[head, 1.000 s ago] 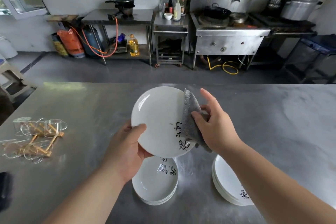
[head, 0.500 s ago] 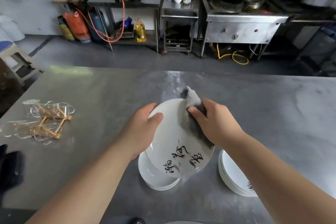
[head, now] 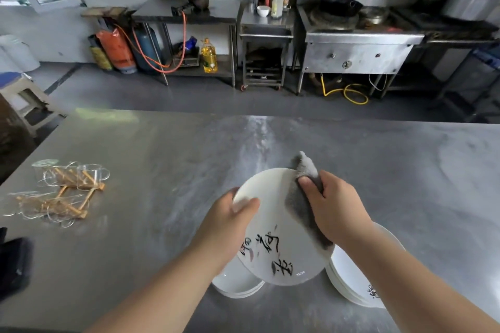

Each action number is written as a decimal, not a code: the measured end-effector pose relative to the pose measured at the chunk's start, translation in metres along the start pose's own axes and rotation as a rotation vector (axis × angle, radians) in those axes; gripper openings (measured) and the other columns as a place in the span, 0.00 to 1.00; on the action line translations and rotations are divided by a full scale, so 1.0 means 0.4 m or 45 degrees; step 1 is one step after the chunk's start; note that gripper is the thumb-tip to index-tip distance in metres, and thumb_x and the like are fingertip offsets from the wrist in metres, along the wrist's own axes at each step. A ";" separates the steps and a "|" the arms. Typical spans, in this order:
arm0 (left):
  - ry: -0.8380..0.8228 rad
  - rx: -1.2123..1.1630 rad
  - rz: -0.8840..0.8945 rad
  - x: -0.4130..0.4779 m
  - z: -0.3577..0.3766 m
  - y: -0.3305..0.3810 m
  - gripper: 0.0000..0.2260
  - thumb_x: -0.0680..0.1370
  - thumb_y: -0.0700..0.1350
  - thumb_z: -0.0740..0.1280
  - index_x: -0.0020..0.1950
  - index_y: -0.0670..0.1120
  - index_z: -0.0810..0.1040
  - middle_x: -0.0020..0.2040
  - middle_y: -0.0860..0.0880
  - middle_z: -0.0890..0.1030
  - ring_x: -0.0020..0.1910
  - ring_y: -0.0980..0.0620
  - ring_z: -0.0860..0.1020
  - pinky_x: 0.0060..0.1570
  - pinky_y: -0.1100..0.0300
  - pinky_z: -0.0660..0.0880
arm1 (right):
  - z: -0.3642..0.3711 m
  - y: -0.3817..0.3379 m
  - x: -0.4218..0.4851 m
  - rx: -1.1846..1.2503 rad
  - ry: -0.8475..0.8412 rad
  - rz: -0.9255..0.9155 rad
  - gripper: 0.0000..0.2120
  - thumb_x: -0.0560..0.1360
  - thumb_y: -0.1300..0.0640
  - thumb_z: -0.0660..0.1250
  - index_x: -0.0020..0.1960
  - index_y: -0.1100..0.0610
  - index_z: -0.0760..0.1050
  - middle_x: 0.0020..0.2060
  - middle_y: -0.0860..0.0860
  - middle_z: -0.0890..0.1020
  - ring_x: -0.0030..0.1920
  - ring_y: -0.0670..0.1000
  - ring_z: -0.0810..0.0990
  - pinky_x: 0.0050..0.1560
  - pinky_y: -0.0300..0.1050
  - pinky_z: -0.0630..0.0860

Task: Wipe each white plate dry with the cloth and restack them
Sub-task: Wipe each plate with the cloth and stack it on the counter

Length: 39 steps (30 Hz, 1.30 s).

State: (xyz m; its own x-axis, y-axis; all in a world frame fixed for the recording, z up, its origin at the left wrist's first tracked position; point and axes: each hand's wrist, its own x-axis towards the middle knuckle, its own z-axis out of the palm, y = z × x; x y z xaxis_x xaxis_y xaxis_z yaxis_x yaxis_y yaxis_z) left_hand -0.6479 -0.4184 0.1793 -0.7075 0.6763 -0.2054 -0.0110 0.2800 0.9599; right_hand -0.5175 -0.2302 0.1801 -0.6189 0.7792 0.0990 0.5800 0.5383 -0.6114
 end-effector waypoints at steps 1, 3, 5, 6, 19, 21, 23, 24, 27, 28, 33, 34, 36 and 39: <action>0.008 -0.052 -0.060 -0.022 0.012 -0.016 0.08 0.75 0.59 0.65 0.51 0.65 0.82 0.44 0.56 0.87 0.43 0.55 0.85 0.45 0.55 0.82 | 0.005 0.016 -0.011 0.048 0.028 0.097 0.22 0.81 0.39 0.62 0.36 0.53 0.67 0.28 0.46 0.75 0.30 0.43 0.71 0.30 0.41 0.62; 0.045 -0.070 -0.110 -0.035 0.027 -0.035 0.10 0.75 0.57 0.62 0.51 0.63 0.82 0.44 0.51 0.86 0.43 0.48 0.84 0.43 0.52 0.82 | 0.015 0.036 -0.027 0.045 -0.011 0.157 0.21 0.82 0.41 0.62 0.36 0.52 0.67 0.28 0.46 0.75 0.31 0.44 0.72 0.31 0.41 0.62; 0.026 -0.051 -0.089 -0.013 0.014 -0.024 0.10 0.76 0.56 0.62 0.51 0.62 0.82 0.41 0.51 0.83 0.39 0.49 0.79 0.41 0.53 0.79 | 0.011 0.028 -0.023 -0.012 -0.056 0.066 0.20 0.82 0.41 0.62 0.37 0.51 0.65 0.29 0.46 0.75 0.32 0.44 0.73 0.30 0.42 0.63; -0.029 0.020 -0.031 0.003 -0.002 -0.009 0.09 0.76 0.56 0.61 0.51 0.63 0.81 0.40 0.55 0.83 0.39 0.53 0.78 0.41 0.55 0.79 | 0.001 0.013 -0.015 -0.026 -0.052 -0.019 0.20 0.82 0.40 0.62 0.37 0.51 0.64 0.28 0.46 0.75 0.31 0.46 0.73 0.30 0.43 0.64; -0.130 0.072 0.057 0.033 -0.052 -0.006 0.15 0.78 0.62 0.62 0.58 0.59 0.82 0.52 0.53 0.88 0.53 0.45 0.85 0.48 0.44 0.83 | -0.017 -0.013 0.003 0.088 -0.090 0.141 0.20 0.83 0.41 0.60 0.39 0.53 0.70 0.32 0.47 0.78 0.36 0.51 0.76 0.33 0.42 0.66; -0.057 0.183 0.141 0.037 -0.042 0.001 0.13 0.81 0.59 0.59 0.59 0.63 0.80 0.54 0.58 0.87 0.56 0.51 0.84 0.60 0.44 0.80 | -0.014 -0.029 0.001 0.002 -0.065 0.065 0.19 0.83 0.42 0.60 0.40 0.52 0.66 0.32 0.47 0.77 0.34 0.48 0.74 0.31 0.42 0.65; -0.069 0.283 0.194 0.053 -0.049 0.029 0.13 0.81 0.58 0.58 0.61 0.64 0.79 0.54 0.59 0.86 0.55 0.55 0.83 0.60 0.52 0.79 | -0.017 -0.054 0.000 -0.047 0.016 -0.103 0.20 0.82 0.41 0.62 0.39 0.52 0.62 0.30 0.46 0.74 0.31 0.49 0.72 0.29 0.46 0.63; -0.117 0.375 0.207 0.062 -0.052 0.041 0.15 0.80 0.59 0.58 0.63 0.62 0.79 0.55 0.58 0.86 0.54 0.55 0.83 0.59 0.54 0.78 | -0.018 -0.065 -0.002 -0.082 0.038 -0.213 0.21 0.81 0.42 0.64 0.39 0.52 0.60 0.29 0.45 0.72 0.31 0.52 0.71 0.29 0.48 0.61; -0.253 0.553 0.284 0.072 -0.052 0.061 0.12 0.80 0.60 0.60 0.57 0.60 0.80 0.44 0.52 0.85 0.41 0.52 0.81 0.46 0.56 0.77 | -0.014 -0.077 -0.015 -0.138 -0.002 -0.424 0.20 0.80 0.41 0.65 0.39 0.51 0.60 0.29 0.45 0.70 0.31 0.57 0.69 0.30 0.50 0.64; -0.217 0.493 0.320 0.070 -0.051 0.061 0.09 0.79 0.58 0.62 0.52 0.60 0.81 0.40 0.52 0.83 0.37 0.55 0.79 0.41 0.58 0.75 | -0.011 -0.069 -0.014 -0.111 -0.006 -0.380 0.21 0.79 0.40 0.64 0.39 0.52 0.61 0.28 0.46 0.72 0.31 0.56 0.71 0.30 0.51 0.66; -0.001 0.014 0.054 0.024 -0.031 -0.001 0.10 0.78 0.57 0.63 0.53 0.62 0.83 0.48 0.55 0.87 0.48 0.54 0.84 0.48 0.54 0.79 | 0.007 -0.012 -0.007 0.176 -0.002 0.186 0.21 0.82 0.40 0.60 0.38 0.54 0.69 0.32 0.47 0.78 0.36 0.54 0.76 0.32 0.43 0.65; 0.012 0.039 0.037 0.013 -0.025 -0.013 0.10 0.79 0.57 0.62 0.54 0.62 0.82 0.49 0.57 0.87 0.49 0.58 0.84 0.48 0.55 0.77 | 0.010 -0.008 -0.010 0.112 -0.032 0.178 0.20 0.83 0.41 0.60 0.39 0.53 0.69 0.32 0.48 0.77 0.36 0.54 0.76 0.32 0.43 0.65; 0.011 0.133 0.045 0.007 -0.023 -0.017 0.11 0.81 0.56 0.62 0.60 0.60 0.81 0.54 0.60 0.86 0.54 0.62 0.82 0.53 0.55 0.77 | 0.014 -0.016 -0.022 -0.055 -0.054 0.022 0.19 0.82 0.41 0.61 0.39 0.52 0.64 0.31 0.47 0.75 0.33 0.52 0.73 0.31 0.46 0.63; -0.226 0.371 0.141 0.019 -0.030 0.014 0.13 0.82 0.55 0.61 0.63 0.58 0.80 0.55 0.54 0.86 0.56 0.52 0.83 0.60 0.52 0.78 | 0.014 -0.055 -0.042 -0.162 0.035 -0.397 0.21 0.81 0.45 0.67 0.40 0.52 0.59 0.30 0.43 0.68 0.29 0.55 0.66 0.29 0.47 0.60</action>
State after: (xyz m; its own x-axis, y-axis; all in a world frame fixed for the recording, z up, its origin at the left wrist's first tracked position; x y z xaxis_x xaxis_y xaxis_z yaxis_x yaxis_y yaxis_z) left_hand -0.6618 -0.4198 0.1854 -0.5592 0.8139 -0.1578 0.2788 0.3638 0.8888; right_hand -0.5230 -0.2569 0.1875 -0.7632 0.5784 0.2880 0.4276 0.7863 -0.4459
